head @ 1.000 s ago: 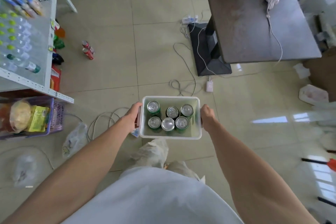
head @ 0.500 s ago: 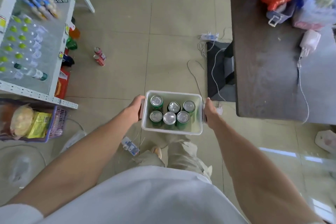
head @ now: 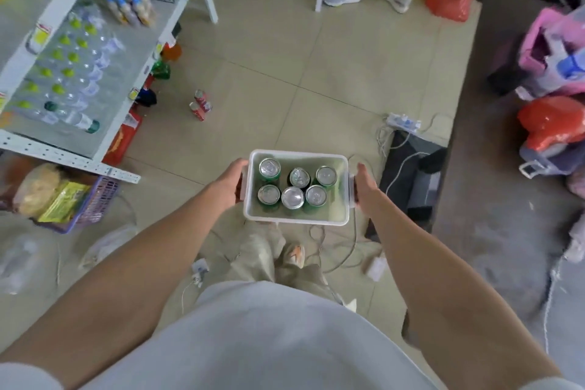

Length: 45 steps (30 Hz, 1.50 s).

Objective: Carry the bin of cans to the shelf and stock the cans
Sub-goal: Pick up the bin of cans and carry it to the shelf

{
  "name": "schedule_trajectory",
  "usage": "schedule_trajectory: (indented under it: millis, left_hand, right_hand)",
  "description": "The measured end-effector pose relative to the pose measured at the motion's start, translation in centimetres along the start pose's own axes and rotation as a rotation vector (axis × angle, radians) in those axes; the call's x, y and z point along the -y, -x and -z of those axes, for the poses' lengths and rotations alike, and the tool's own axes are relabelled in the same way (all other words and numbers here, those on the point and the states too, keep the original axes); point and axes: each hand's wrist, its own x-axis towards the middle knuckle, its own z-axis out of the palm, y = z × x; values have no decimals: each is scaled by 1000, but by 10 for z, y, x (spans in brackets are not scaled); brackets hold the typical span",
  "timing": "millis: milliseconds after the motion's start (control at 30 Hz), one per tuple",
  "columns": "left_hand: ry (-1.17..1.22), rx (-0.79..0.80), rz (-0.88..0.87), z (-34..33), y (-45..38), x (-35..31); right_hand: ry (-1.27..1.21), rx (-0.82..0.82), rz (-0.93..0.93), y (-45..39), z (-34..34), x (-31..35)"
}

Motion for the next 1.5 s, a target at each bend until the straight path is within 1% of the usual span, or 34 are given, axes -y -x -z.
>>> schedule_trajectory:
  millis: [133,233,300,367,500,567,667,767,900,967,1100,1167,1233,1300,1500]
  left_hand:
    - [52,-26,17,10,-30,-49]
    - [97,-30,31,20,-46,-92]
    - [123,-23,27,28,-51,-119]
    - [173,-45,3,38,-60,-146]
    - [230,-137,-5,57,-72,-184]
    - [301,-160,-16,68,-79,-206]
    - [394,-188,-12,85,-97,-236]
    - [501,-256,14,98,-118,-262]
    - [529,-411,64,117,-141,-295]
    - [553,-476,64,127,-152,-315]
    - [676,-500,30,144,-175,-350]
    - [732,-477,-3,149,-186,-355]
    - [823,-467,-16,155,-193,-366]
    - [883,-493,-2,162,-203,-378]
    - [1084,-643,109,180,-236,-396]
  right_hand:
    - [137,-24,29,-31,-29,73]
    - [184,-26,37,-46,-54,122]
    - [185,7,32,-49,-72,154]
    - [223,22,65,-63,-89,186]
    - [259,-35,119,-83,-134,242]
    - [290,-38,145,-92,-158,274]
    - [376,-19,158,-113,-193,317]
    - [484,19,188,-135,-230,358]
    - [560,93,200,-166,-279,410]
    - [598,102,202,-177,-304,435]
    - [638,94,252,-196,-359,487]
    - [718,104,289,-207,-387,507]
    - [850,146,332,-216,-415,529]
    - [1024,189,382,-225,-442,548]
    - [1299,240,508,-249,-514,573]
